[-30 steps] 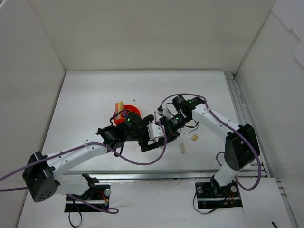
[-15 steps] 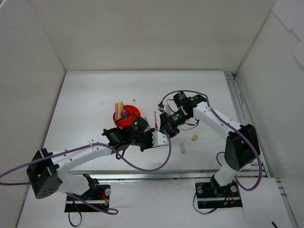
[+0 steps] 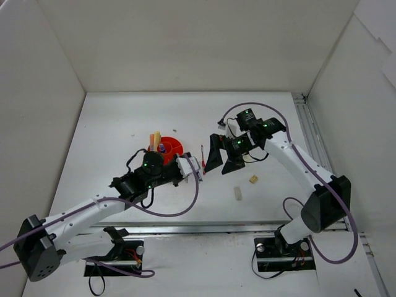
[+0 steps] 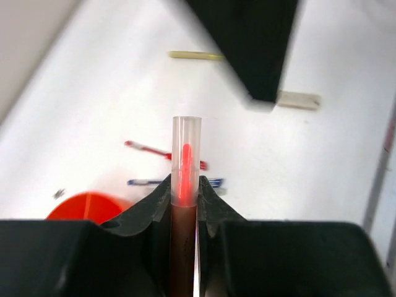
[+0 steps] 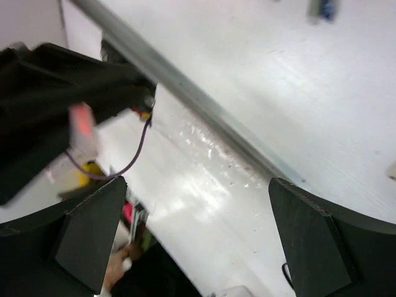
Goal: Sort the stationery into containers
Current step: Place the pen in the storage box.
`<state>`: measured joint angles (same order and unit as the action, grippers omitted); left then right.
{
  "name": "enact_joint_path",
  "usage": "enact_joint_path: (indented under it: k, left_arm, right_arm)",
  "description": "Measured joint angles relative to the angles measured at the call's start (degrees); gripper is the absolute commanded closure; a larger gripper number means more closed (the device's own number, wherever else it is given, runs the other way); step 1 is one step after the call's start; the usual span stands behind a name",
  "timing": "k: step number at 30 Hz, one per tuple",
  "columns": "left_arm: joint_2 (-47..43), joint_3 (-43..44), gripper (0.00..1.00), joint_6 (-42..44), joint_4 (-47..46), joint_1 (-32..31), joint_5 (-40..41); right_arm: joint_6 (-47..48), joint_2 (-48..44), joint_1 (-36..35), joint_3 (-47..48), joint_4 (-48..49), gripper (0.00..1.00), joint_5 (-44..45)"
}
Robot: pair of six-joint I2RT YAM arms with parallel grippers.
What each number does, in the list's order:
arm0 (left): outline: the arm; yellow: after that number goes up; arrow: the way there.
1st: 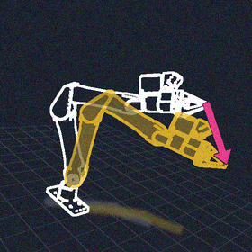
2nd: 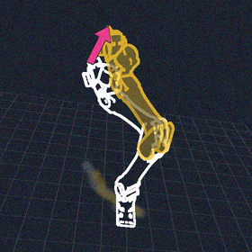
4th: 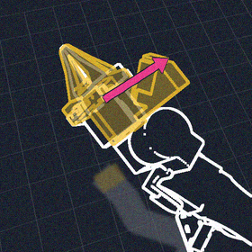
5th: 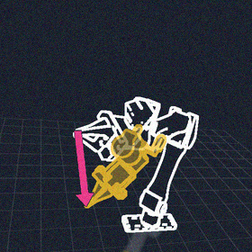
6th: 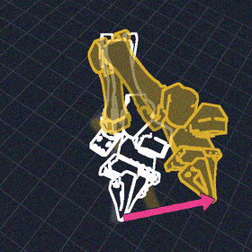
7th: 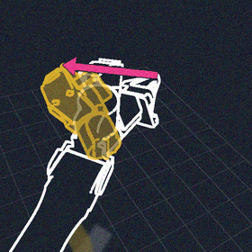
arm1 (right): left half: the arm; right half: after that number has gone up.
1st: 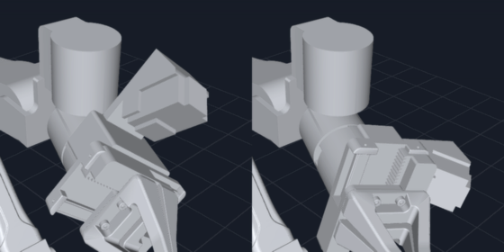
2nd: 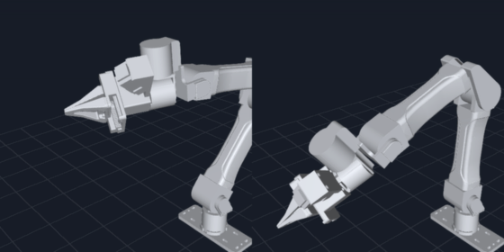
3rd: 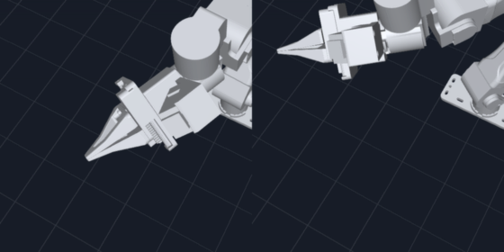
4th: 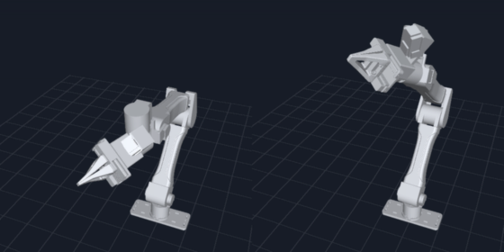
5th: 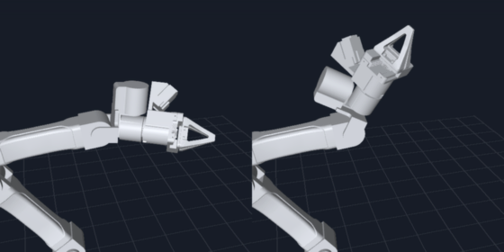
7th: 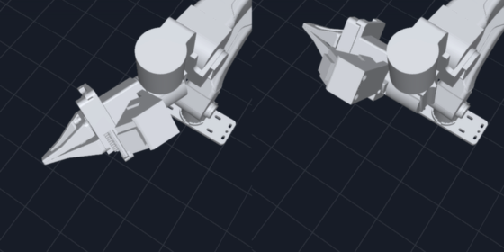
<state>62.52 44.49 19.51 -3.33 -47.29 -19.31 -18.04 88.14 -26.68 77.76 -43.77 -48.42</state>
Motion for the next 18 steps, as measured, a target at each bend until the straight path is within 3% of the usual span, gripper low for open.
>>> enact_joint_path:
  k: [8,18]
  left_arm:
    - [-15.69,-15.98,1.00,-12.98,-23.02,8.74,7.26]
    - [-17.53,-20.52,1.00,-31.12,-36.04,20.28,2.99]
  right_arm:
    - [-2.60,-6.58,3.39,-1.22,1.14,0.02,12.57]
    - [-2.95,-5.31,3.76,-4.02,3.87,0.02,14.60]
